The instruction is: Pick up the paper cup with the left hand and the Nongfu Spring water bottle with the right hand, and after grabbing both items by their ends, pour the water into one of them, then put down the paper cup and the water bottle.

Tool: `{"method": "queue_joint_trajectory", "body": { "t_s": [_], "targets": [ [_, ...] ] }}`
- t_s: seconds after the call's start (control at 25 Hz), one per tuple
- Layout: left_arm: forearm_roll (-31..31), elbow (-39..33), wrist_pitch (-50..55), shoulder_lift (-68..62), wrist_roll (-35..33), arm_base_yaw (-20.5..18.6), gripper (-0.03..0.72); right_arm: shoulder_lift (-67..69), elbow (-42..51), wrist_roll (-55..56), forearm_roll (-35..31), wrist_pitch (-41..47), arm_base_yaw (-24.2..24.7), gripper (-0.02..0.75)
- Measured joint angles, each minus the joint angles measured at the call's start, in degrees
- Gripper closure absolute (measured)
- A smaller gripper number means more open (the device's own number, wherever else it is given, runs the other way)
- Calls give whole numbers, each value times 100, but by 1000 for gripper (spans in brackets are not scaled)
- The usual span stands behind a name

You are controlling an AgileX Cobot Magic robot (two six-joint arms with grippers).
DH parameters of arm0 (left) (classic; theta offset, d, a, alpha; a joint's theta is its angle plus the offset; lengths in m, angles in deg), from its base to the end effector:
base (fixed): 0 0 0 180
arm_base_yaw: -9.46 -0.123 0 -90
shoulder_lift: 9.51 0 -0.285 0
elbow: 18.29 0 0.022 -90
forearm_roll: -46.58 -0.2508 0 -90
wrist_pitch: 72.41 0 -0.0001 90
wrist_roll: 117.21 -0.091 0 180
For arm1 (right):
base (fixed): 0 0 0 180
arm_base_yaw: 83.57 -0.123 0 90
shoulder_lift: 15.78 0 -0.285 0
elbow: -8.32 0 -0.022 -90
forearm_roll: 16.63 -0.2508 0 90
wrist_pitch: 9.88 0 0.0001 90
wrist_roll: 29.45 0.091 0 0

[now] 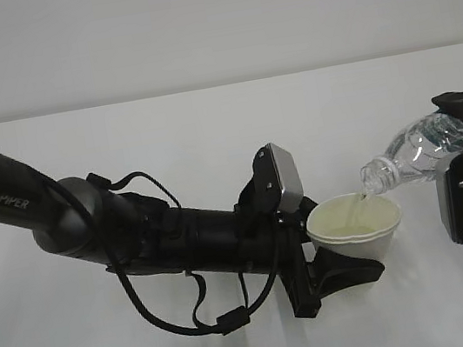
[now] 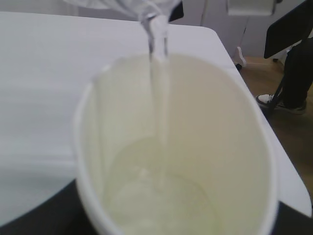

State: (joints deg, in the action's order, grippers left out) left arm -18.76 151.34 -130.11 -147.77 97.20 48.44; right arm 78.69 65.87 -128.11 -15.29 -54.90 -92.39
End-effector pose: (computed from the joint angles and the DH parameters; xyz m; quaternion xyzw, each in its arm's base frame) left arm 0.2785 -0.3152 0.0852 0.5491 0.5786 -0.4514 0.3999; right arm 0.2431 0.0392 0.1693 -0.6550 0.4661 -0.4188 0.4224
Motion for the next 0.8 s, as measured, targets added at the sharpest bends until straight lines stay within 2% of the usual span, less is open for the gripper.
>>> {"method": "queue_joint_trajectory", "body": {
  "t_s": [0.8],
  "targets": [
    [0, 0, 0, 0, 60, 0, 253, 0, 0, 0, 11, 0, 0, 352]
  ]
}}
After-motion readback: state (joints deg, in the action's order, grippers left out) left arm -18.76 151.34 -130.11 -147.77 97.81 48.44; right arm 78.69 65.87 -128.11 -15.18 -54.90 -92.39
